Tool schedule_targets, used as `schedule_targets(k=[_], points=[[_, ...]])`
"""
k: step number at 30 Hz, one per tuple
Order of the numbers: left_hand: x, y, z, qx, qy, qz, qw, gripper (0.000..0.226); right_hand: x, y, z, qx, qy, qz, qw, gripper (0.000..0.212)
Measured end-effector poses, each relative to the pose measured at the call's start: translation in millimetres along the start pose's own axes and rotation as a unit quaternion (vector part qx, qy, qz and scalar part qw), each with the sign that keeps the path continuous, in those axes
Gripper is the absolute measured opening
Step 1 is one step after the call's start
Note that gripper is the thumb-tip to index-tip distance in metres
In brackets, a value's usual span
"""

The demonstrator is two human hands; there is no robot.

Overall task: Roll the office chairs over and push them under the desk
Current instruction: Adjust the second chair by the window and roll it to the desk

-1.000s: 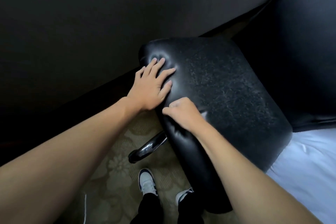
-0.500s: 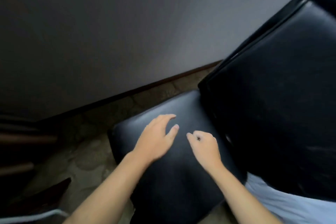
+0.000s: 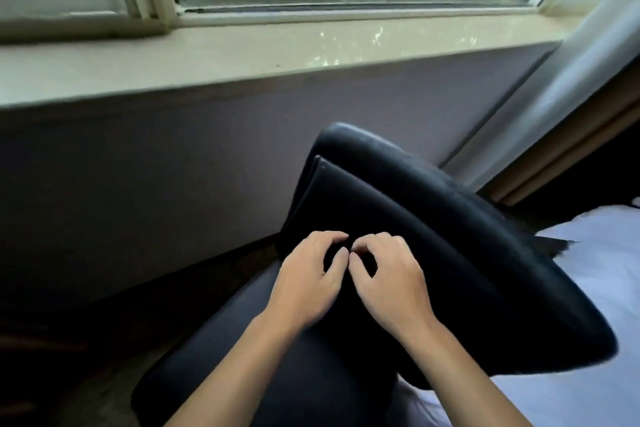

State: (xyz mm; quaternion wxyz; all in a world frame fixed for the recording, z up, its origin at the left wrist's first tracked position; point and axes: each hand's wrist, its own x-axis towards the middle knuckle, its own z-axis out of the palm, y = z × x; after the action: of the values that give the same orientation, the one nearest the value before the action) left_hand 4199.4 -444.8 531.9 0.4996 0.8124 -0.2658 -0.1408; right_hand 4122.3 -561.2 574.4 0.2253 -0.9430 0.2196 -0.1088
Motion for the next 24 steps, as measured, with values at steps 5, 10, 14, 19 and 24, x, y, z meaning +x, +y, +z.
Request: schedule_targets(k=[5,10,14,19,24], points=[[17.3,69.1,15.4,0.020,0.086,0.085,0.992,0.028,19.0,14.9,-76.6,0.014,0.152,-0.146,0.977,0.027],[30.9,132.4,61.7,0.132,0.137,0.117,0.975,0.034,42.6,78.5,-131.6,-0.014,0.114,-0.137,0.984,0.044],[51.9,170.8,119.2,0.253,0.113,0.140,0.951,0.048,54.9,161.6,-160.1,-0.050,-0.075,-0.020,0.996,0.066],[77.0,178.9,159.6,0.399,0.028,0.049,0.915,0.052,49.6,216.9,-160.5,0.301,-0.363,0.113,0.875,0.032],[60.9,177.6,155.1,0.433,0.051,0.036,0.899,0.046,24.4,215.4,-149.9,0.372,-0.356,0.061,0.855,0.026]])
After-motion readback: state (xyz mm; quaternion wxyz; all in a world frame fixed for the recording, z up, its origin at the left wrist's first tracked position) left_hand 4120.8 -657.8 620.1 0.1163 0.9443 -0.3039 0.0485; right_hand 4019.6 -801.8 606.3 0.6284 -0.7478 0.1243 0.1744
